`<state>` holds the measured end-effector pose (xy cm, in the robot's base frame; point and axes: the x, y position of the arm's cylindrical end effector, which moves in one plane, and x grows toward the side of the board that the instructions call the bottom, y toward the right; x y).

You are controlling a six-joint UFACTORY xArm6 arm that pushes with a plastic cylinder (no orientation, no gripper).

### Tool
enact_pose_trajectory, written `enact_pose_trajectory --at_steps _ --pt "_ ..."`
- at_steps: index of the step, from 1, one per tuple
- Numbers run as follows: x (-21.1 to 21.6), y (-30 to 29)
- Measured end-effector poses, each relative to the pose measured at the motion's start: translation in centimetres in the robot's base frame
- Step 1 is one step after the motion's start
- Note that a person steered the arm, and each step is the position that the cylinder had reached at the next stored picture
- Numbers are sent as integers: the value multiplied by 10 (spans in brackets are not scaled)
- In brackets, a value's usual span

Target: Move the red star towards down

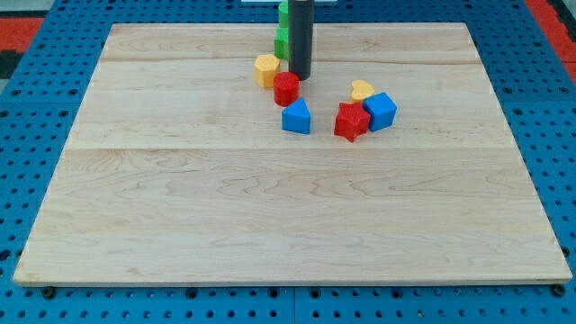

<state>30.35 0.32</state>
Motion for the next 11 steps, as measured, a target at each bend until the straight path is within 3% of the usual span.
enact_pose_trajectory --at_steps 1,3,5,6,9,11 --pt "-11 -48" --pt "14 -95" --pt "118 -90" --pt "142 -55" --pt "70 31" --pt "66 94"
